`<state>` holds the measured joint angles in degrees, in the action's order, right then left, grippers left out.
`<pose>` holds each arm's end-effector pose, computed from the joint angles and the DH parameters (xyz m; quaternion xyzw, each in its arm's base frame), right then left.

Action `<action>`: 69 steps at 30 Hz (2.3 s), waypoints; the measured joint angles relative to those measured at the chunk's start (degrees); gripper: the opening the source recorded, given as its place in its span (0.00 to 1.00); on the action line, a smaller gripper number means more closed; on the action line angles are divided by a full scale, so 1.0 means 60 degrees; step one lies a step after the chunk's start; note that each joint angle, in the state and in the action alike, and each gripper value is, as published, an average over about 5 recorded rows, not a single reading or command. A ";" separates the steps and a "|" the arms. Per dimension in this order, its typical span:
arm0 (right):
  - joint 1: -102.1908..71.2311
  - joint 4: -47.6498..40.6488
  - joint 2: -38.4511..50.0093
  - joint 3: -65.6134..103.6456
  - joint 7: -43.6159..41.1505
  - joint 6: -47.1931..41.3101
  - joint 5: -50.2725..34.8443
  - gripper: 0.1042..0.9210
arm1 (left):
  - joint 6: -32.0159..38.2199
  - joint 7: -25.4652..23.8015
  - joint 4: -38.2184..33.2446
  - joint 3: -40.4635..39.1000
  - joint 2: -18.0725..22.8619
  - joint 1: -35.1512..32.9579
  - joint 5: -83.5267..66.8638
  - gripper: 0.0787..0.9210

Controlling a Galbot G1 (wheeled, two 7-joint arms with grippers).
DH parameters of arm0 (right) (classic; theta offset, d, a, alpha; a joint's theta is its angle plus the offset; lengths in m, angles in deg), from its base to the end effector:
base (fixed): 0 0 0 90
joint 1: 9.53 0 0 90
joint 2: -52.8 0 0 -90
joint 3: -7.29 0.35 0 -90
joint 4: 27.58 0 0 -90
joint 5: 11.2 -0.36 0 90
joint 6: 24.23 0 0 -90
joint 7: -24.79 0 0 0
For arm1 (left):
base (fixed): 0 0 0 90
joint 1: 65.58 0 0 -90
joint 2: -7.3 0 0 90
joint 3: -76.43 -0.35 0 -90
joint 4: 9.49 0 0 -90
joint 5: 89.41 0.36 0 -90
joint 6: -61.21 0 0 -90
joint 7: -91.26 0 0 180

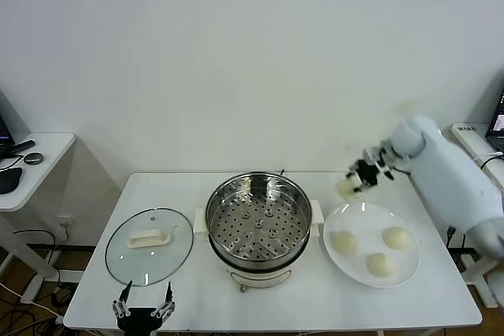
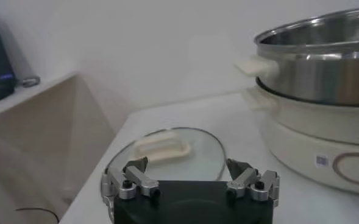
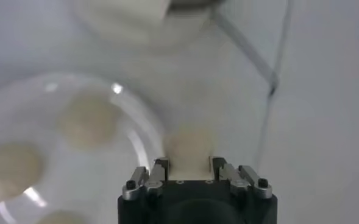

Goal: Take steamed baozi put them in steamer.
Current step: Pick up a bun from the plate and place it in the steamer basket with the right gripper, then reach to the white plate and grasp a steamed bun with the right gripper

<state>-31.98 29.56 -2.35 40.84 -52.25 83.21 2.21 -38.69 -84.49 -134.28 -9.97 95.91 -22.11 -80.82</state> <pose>0.6105 -0.1048 -0.0714 0.5957 -0.4854 0.6140 0.1803 0.0984 0.0221 -0.3133 0.0534 -0.9754 -0.1098 0.1838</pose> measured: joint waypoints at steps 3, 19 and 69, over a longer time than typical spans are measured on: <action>0.0835 0.0101 -0.0398 -0.0904 -0.0051 0.0675 -0.0613 0.42 | 0.0016 0.0030 -0.0026 0.0028 0.0003 0.0037 -0.0017 0.88; 0.2328 0.0076 -0.2538 -0.3646 0.0479 0.3878 -0.0753 0.43 | 0.0120 0.0247 0.0046 0.0186 0.0188 0.0010 -0.0156 0.88; 0.2556 0.0540 -0.2005 -0.3457 0.0743 0.2802 -0.0688 0.88 | -0.0114 0.0064 0.0176 0.0338 0.0095 0.0377 -0.0564 0.88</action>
<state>-16.64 32.80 -14.38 20.10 -47.78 100.02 -1.92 -39.37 -84.11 -133.22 -7.94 96.48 -19.85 -84.20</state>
